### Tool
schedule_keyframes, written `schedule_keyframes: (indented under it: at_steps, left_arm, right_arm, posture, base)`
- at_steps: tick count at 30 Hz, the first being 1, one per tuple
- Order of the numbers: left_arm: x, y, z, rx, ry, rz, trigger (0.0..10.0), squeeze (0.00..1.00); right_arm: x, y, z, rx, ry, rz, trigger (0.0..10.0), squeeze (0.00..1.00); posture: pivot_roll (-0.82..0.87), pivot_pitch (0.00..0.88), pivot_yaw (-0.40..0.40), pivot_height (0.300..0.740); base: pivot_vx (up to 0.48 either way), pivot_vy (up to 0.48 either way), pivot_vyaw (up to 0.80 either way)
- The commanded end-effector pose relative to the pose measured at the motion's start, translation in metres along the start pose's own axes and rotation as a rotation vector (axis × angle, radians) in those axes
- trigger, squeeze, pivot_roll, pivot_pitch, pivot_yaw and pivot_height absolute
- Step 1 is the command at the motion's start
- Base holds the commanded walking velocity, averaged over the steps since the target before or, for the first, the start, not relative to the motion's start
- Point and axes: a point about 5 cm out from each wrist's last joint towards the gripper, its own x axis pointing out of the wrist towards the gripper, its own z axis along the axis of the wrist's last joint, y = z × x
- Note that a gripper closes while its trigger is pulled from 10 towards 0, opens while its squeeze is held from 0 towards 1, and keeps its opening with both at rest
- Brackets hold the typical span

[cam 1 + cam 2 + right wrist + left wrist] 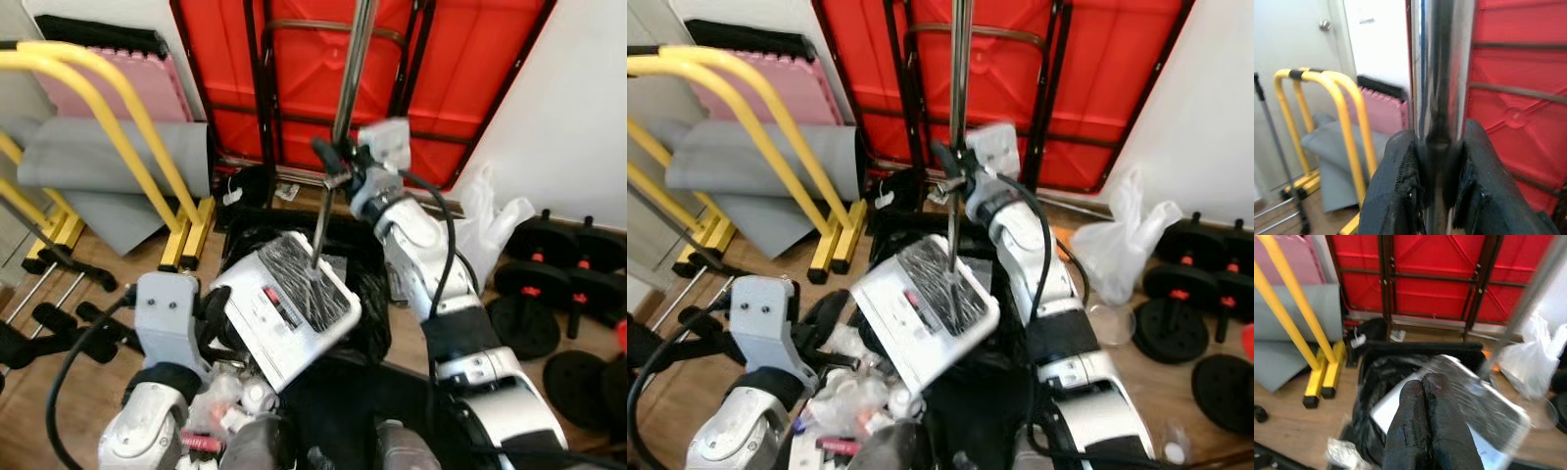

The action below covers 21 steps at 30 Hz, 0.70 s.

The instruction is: Sweep floor

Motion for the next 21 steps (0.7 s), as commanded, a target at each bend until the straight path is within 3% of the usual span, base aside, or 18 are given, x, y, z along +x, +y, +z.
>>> schedule_keyframes:
  at_steps: [1, 4, 7, 11, 21]
  left_arm:
    - [-0.001, 0.003, -0.006, -0.006, 0.029, 0.051, 10.0, 0.0]
    - [0.004, 0.003, -0.008, -0.001, 0.033, 0.044, 10.0, 0.0]
    - [0.011, 0.004, -0.012, 0.0, 0.021, 0.014, 10.0, 0.0]
    - [0.016, 0.006, -0.014, 0.008, 0.019, 0.028, 10.0, 0.0]
    - [0.019, 0.006, -0.019, -0.018, 0.004, 0.0, 10.0, 0.0]
  right_arm:
    - [0.002, 0.002, 0.015, -0.01, -0.068, 0.013, 10.0, 0.0]
    - [-0.011, 0.0, 0.008, -0.012, -0.033, 0.003, 10.0, 0.0]
    - [-0.031, 0.0, -0.004, -0.009, 0.02, -0.006, 10.0, 0.0]
    - [-0.044, 0.0, -0.009, -0.019, 0.052, -0.01, 10.0, 0.0]
    - [-0.056, -0.008, -0.012, -0.054, 0.085, -0.037, 10.0, 0.0]
  posture:
    - [0.0, 0.16, 0.01, 0.74]
    - [-0.01, 0.122, 0.018, 0.74]
    - [-0.03, 0.074, 0.011, 0.74]
    - [-0.03, 0.049, 0.005, 0.74]
    - [-0.04, 0.01, 0.004, 0.74]
  base:
    - [0.0, 0.0, 0.0]
    - [0.0, 0.0, 0.0]
    - [0.48, 0.0, 0.0]
    - [0.36, 0.0, 0.0]
    - [0.076, 0.0, 0.0]
